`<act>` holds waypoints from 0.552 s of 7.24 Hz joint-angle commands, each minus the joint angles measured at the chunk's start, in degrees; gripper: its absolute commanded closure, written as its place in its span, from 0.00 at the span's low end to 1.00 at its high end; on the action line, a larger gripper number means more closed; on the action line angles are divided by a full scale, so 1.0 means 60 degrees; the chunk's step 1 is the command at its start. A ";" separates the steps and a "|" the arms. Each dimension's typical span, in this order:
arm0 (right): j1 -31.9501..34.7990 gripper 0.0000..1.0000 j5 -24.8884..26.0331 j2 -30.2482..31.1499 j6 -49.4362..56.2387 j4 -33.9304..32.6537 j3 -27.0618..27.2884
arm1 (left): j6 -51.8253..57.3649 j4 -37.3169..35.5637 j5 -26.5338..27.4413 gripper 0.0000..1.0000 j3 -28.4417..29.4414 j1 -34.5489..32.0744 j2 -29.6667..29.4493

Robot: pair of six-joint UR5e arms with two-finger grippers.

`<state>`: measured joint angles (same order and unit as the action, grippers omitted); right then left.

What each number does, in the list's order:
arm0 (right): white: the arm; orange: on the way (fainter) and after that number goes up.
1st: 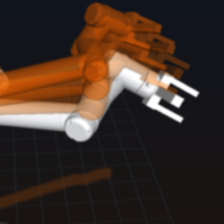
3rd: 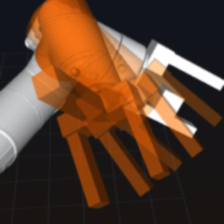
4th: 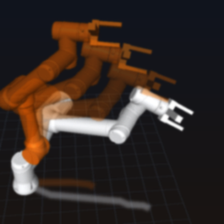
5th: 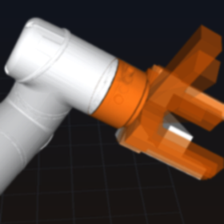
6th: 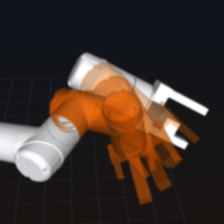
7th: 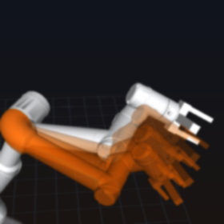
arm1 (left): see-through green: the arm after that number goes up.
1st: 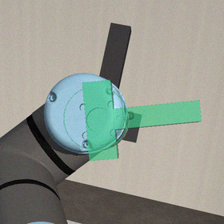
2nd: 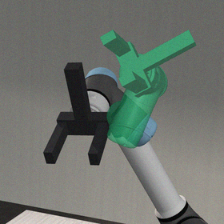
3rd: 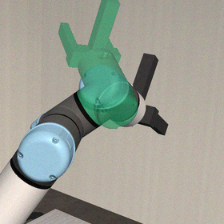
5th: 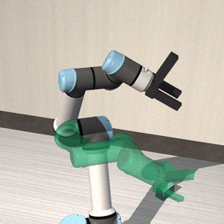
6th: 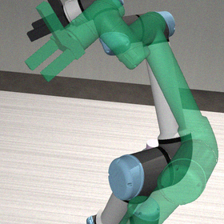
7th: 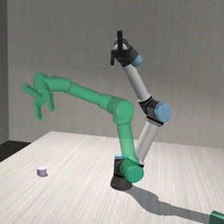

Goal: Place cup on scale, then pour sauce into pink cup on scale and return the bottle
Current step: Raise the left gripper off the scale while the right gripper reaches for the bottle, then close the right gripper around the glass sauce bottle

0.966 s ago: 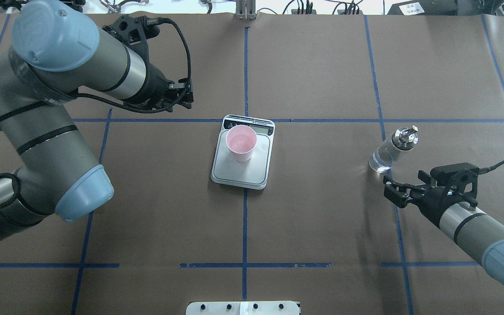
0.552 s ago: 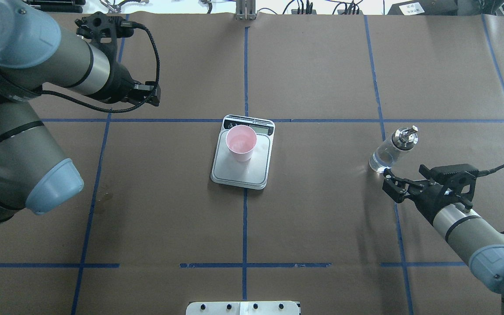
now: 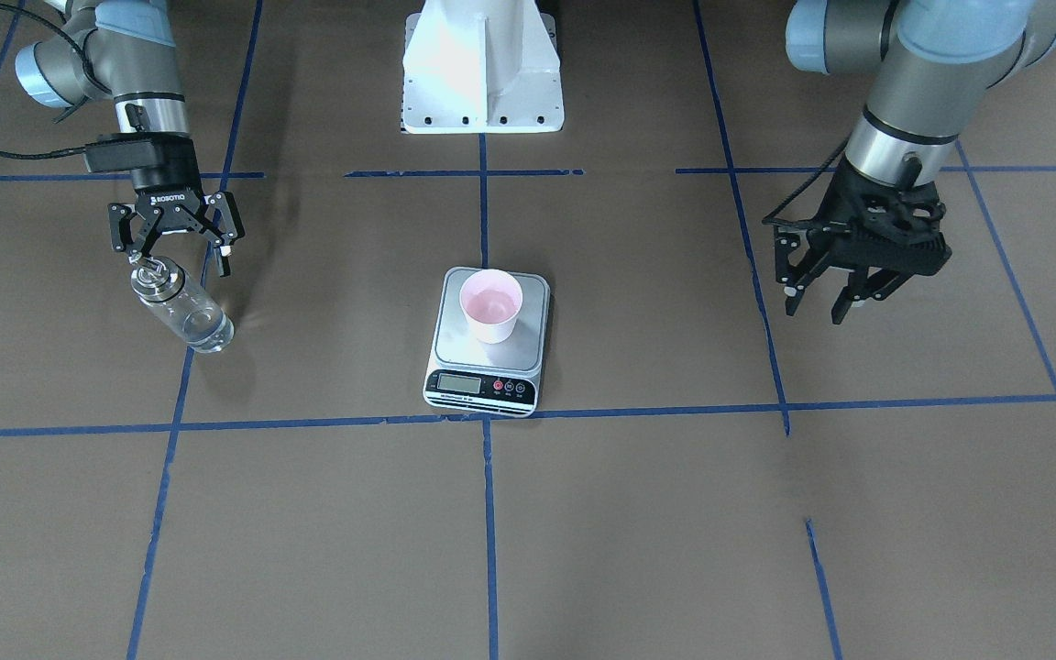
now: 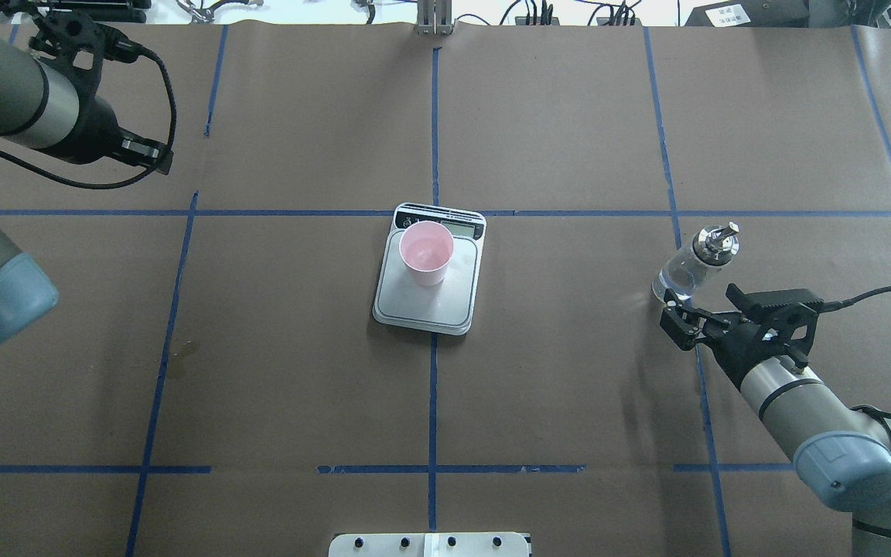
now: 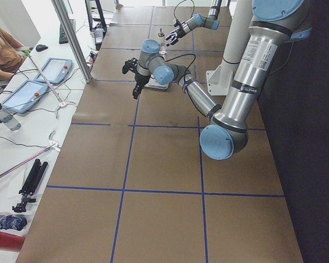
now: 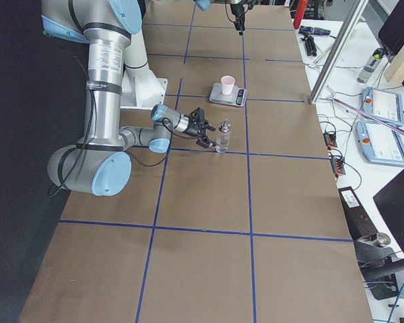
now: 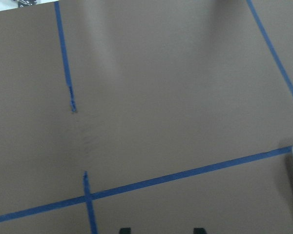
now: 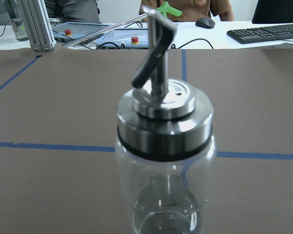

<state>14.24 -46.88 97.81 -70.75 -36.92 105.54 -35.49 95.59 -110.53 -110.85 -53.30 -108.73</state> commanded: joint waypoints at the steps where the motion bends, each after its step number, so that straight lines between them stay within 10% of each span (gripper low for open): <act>1: -0.0001 0.00 0.0312 -0.0203 -0.0001 0.0015 -0.0405 | 0.0451 0.0005 -0.0006 0.46 0.0076 -0.0140 0.0251; 4: 0.0014 0.00 0.0313 -0.0481 -0.0001 0.0000 -0.0495 | 0.0452 0.0020 -0.0006 0.45 0.0076 -0.0155 0.0339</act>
<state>14.25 -45.05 95.67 -70.75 -36.85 102.83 -32.83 95.68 -110.54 -110.31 -54.18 -106.83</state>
